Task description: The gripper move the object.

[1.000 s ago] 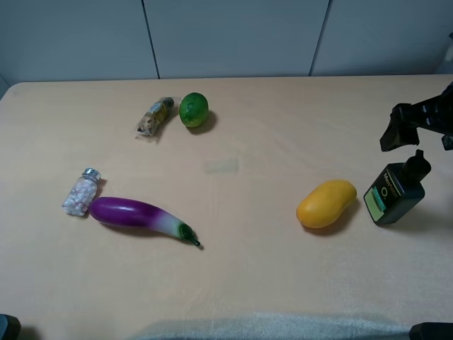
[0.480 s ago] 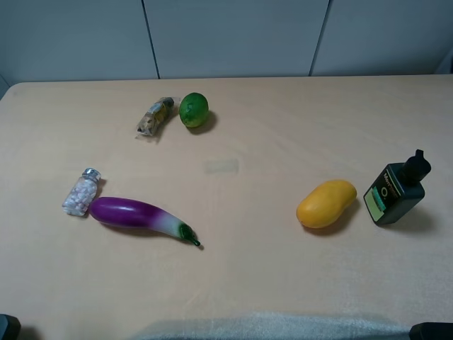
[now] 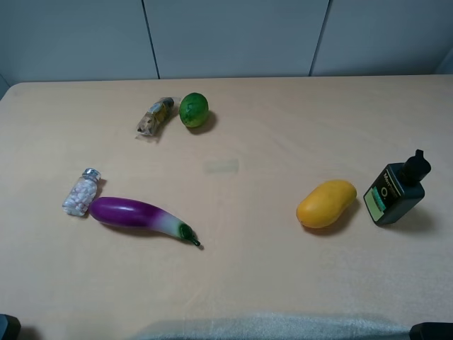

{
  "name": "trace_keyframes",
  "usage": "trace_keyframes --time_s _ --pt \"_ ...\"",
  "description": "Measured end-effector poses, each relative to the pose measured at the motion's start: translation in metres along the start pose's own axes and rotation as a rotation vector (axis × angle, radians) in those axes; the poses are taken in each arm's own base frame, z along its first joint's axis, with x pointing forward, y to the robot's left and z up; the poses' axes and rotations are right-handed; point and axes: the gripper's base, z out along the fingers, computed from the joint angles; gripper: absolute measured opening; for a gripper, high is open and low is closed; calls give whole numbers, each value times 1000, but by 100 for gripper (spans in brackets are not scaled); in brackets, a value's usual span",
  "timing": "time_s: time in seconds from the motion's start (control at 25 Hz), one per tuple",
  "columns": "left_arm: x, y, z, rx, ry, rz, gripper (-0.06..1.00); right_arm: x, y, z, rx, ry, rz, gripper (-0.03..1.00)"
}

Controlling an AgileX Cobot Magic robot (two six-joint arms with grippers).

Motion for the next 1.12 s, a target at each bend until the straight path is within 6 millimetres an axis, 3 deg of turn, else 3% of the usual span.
trace_keyframes --time_s 0.72,0.88,1.12 --pt "0 0 0 0 0 0 85 80 -35 -73 78 -195 110 69" --pt "0 0 0 0 0 0 85 101 -33 -70 36 -211 52 69" --pt "0 0 0 0 0 0 85 118 -22 -47 -61 -135 -47 69"
